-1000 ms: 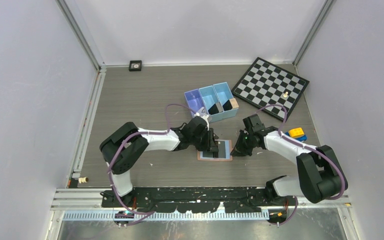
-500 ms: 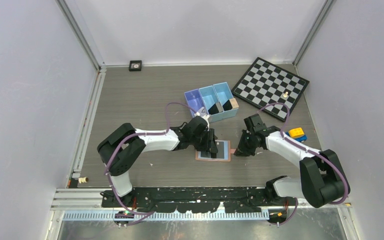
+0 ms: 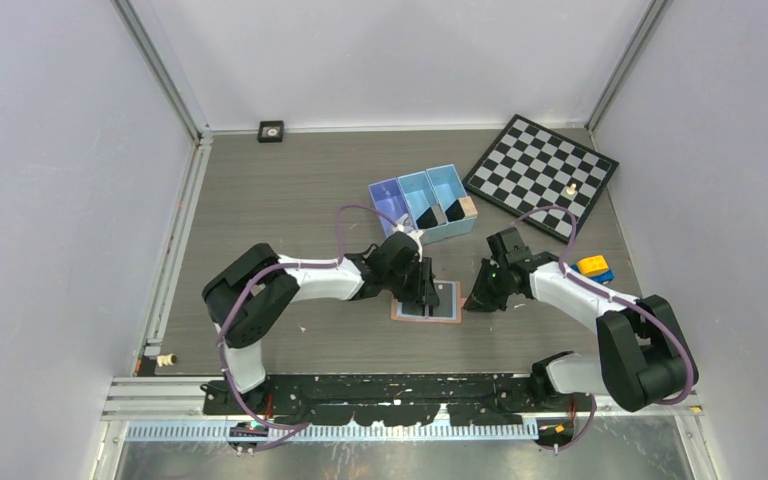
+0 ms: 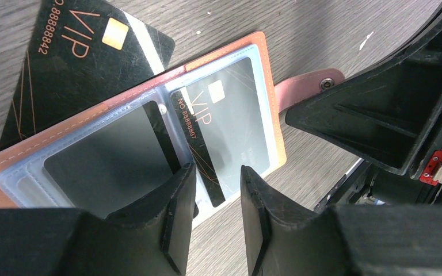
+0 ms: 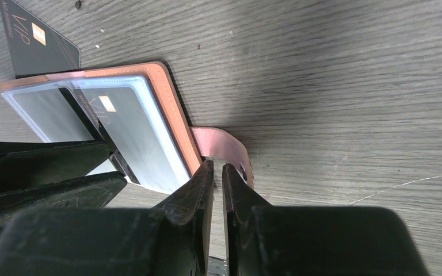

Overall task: Put the credit cards into the card holder
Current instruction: Insert the credit card into the card holder.

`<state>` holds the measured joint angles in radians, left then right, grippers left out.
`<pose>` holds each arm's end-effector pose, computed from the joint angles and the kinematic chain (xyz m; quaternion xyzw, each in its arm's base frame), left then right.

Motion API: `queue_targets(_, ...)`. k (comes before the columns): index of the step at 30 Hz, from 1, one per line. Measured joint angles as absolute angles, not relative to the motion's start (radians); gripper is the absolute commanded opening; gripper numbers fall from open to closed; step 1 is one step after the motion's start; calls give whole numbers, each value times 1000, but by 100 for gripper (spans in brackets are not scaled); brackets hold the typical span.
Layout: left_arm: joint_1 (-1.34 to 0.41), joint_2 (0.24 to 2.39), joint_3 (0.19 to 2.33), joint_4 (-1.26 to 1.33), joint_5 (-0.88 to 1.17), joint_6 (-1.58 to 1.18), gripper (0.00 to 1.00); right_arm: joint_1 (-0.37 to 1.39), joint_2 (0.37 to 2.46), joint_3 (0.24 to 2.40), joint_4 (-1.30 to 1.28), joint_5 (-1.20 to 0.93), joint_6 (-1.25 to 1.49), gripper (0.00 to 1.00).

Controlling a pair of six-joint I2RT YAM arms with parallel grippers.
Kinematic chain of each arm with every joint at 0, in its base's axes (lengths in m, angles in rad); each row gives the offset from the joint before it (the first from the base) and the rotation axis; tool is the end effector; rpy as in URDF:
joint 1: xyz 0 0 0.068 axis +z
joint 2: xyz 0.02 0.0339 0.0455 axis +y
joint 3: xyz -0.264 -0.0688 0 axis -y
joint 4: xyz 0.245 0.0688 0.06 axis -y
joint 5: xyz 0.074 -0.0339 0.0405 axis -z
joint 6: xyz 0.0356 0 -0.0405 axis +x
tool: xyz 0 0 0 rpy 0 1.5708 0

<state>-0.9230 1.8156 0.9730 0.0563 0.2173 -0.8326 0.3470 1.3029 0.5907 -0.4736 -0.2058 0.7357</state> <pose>0.2163 -0.2986 0.1497 0.0829 0.9158 -0.3564 0.1657 0.2003 0.0802 0.1525 0.1693 0.9618 0.1845 0.1111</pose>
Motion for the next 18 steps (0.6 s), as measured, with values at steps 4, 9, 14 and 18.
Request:
queue_targets(4,-928,1826,981,60,221,-834,36,347,1305,589,-464,-211,737,17)
queue_targets(9,-940,1836,995,62,220,-834,36,347,1316,582,-448,-213,738,17)
queue_targets(14,-953,1840,999,63,218,-837,36,348,1316,578,-447,-214,741,17)
queue_targets(18,-955,1840,999,65,216,-838,40,348,1310,578,-452,-206,741,17)
